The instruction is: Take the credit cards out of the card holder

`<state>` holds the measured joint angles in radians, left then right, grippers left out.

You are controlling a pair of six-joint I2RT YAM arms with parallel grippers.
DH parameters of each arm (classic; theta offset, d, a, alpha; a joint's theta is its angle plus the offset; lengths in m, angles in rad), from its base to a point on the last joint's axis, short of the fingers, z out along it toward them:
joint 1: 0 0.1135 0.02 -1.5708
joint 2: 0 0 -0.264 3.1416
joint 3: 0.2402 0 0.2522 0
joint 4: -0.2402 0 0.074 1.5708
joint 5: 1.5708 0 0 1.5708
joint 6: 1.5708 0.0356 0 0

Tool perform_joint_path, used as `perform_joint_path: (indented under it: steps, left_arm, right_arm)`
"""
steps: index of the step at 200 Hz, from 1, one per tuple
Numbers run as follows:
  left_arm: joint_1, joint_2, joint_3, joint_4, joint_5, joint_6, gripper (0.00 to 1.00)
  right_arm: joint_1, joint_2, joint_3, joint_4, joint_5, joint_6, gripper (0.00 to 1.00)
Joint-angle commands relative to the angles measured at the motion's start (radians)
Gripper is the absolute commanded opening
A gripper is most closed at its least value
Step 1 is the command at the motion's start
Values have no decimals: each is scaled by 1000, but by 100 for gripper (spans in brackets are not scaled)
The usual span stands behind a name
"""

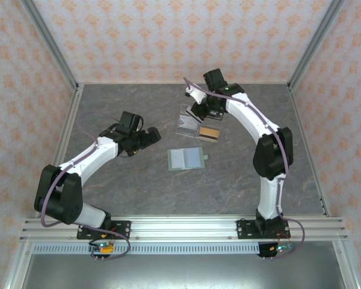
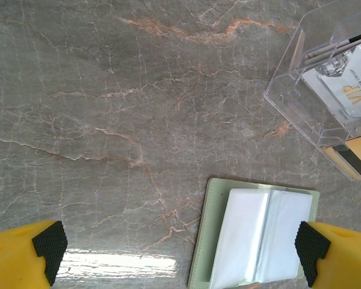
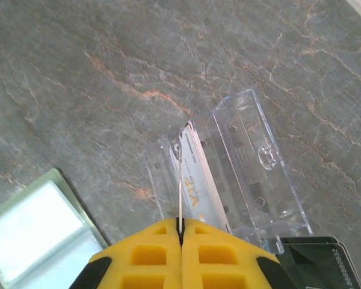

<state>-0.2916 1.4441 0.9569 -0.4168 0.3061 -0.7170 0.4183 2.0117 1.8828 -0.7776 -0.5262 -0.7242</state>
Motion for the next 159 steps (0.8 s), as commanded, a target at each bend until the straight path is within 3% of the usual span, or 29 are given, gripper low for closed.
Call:
perform_joint_path:
  steps: [1,60,87,159]
  left_arm:
    - [6,-19,26,-38,-20,32,100]
    - [6,12,21,-40,-3,37,100]
    - [6,15,19,-36,2,36,100]
    - [6,15,22,-41,10,40,100]
  right_arm:
    - [7,54,87,-128,24,-102,0]
    - [36,147,191,-139,47,-112,0]
    - [44,202,275,-195,118,-132,0]
    - [50,255,330,-244,110,-237,0]
